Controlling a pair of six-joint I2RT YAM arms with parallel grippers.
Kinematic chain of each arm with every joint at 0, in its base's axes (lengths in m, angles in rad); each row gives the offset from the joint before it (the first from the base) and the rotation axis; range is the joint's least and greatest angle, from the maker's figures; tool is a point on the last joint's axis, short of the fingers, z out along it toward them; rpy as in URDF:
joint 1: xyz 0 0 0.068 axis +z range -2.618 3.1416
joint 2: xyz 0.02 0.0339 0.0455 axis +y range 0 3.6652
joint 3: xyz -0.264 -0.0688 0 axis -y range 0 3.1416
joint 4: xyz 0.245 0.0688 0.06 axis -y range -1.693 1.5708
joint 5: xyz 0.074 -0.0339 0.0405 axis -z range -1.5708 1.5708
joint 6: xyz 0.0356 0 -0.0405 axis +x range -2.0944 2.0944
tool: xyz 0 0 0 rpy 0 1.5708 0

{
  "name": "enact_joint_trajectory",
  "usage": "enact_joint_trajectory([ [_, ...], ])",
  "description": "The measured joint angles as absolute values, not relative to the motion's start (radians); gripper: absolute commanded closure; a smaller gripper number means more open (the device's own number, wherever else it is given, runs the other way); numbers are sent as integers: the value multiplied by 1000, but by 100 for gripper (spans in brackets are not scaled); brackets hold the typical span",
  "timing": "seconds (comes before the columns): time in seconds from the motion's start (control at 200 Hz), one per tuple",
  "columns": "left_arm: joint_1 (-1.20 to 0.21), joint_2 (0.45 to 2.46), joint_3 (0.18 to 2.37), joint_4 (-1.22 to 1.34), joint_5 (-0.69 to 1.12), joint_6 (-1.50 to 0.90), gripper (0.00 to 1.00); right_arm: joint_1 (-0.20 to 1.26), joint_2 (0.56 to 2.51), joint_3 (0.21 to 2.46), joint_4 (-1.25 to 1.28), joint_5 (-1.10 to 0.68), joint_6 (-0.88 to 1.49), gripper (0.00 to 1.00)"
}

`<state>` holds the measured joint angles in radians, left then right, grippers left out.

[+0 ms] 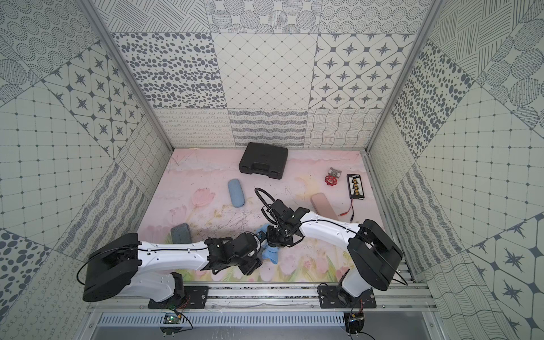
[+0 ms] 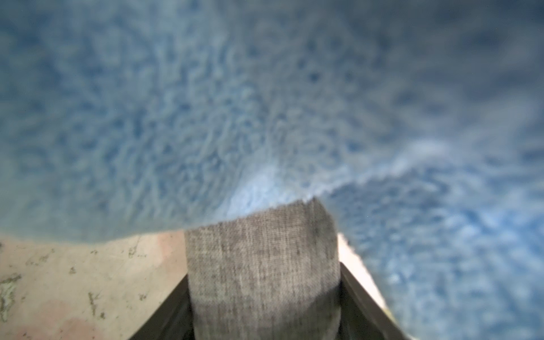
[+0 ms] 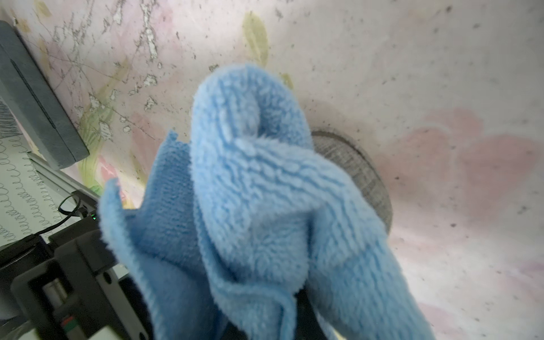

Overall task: Wipe the eyeglass case
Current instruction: Wipe the dirt from the eyeglass case.

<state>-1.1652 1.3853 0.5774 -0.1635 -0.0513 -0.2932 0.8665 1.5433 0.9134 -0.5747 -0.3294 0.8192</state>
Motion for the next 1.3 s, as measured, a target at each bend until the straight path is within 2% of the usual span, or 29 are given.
enact_joint_trajectory([
  [0.09, -1165, 1387, 575, -152, -52, -297, 61, 862, 1543, 896, -548, -335, 827, 100],
  [0.22, -1165, 1398, 575, -118, -63, -292, 63, 780, 1553, 898, -569, -356, 773, 100],
  [0.385, -1165, 1422, 569, -56, -84, -274, 66, 696, 1549, 968, -756, -10, 660, 100],
  [0.52, -1161, 1442, 574, -20, -85, -255, 66, 731, 1462, 962, -840, 69, 632, 100],
  [0.67, -1135, 1477, 595, 9, -67, -238, 66, 834, 1394, 960, -818, -25, 677, 100],
  [0.791, -1113, 1488, 600, 29, -49, -227, 66, 882, 1407, 879, -635, -204, 784, 100],
  [0.891, -1102, 1488, 599, 34, -35, -216, 66, 841, 1465, 769, -494, -345, 857, 100],
  [0.956, -1098, 1482, 596, 40, -33, -215, 66, 769, 1481, 755, -510, -393, 848, 100],
  [1.026, -1093, 1475, 591, 41, -33, -215, 66, 693, 1495, 780, -587, -304, 796, 100],
  [1.076, -1092, 1472, 587, 41, -31, -214, 66, 654, 1513, 828, -675, -160, 748, 100],
  [1.186, -1092, 1471, 584, 40, -16, -213, 66, 651, 1517, 940, -810, 88, 664, 100],
  [1.301, -1092, 1471, 584, 40, -7, -209, 67, 727, 1457, 989, -830, 120, 616, 100],
])
